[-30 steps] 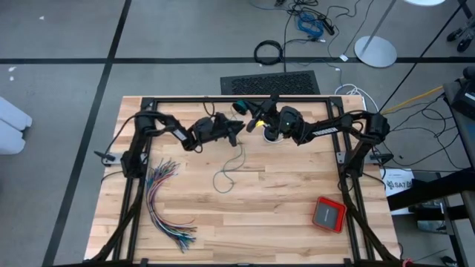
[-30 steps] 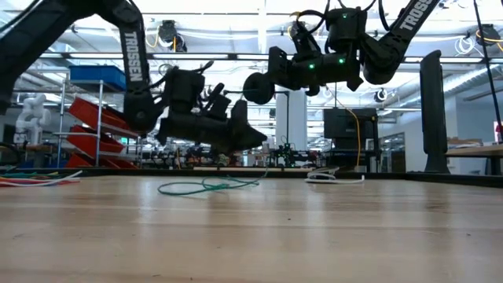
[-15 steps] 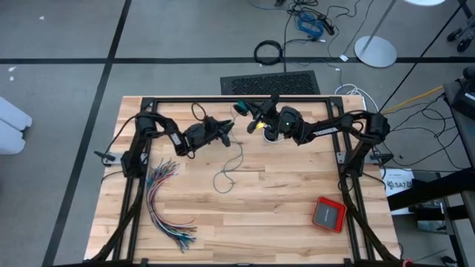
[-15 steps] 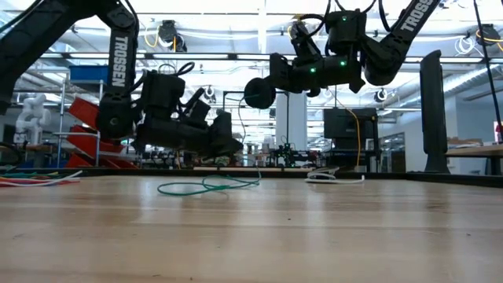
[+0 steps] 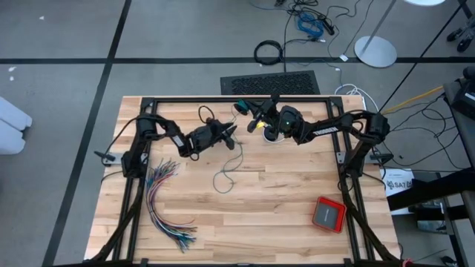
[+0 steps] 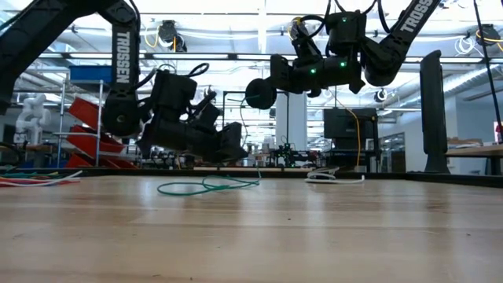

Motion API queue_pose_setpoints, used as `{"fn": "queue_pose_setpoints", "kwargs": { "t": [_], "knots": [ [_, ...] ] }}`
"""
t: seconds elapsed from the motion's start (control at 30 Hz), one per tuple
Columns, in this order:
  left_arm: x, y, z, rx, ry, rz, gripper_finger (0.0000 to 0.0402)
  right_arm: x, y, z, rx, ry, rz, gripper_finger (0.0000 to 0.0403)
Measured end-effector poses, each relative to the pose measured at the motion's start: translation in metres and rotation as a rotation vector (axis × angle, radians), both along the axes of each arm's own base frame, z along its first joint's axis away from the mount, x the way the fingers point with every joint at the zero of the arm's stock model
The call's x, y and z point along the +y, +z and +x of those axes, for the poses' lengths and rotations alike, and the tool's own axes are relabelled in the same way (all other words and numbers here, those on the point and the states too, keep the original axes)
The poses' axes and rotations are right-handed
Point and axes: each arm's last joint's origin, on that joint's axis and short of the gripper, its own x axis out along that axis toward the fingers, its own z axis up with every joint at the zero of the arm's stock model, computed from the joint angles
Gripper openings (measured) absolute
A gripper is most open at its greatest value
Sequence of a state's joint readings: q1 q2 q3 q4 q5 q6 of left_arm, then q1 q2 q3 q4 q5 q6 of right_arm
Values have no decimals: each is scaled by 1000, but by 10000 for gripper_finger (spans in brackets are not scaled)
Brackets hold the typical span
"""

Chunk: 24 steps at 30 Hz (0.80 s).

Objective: Coil cords
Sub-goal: Coil the green wire onto the spool

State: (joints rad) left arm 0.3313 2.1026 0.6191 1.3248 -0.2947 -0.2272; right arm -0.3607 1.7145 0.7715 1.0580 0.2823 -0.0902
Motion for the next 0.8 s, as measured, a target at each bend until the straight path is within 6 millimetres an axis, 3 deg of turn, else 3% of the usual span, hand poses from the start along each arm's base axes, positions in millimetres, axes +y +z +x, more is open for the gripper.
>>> {"fn": "queue_pose_setpoints", "kwargs": {
  "t": [0.47,0.57,0.7,0.8],
  "knots": [
    [1,-1,1,-8,15,-25,110,0,-1,0,13,0,5,0],
    [1,-4,0,24,20,-35,84,0,-1,0,12,1,5,0],
    [1,-4,1,24,3,-39,16,0,-1,0,10,1,7,0],
    [2,-3,4,22,-10,-40,8,0,-1,0,12,1,7,0]
  ]
}}
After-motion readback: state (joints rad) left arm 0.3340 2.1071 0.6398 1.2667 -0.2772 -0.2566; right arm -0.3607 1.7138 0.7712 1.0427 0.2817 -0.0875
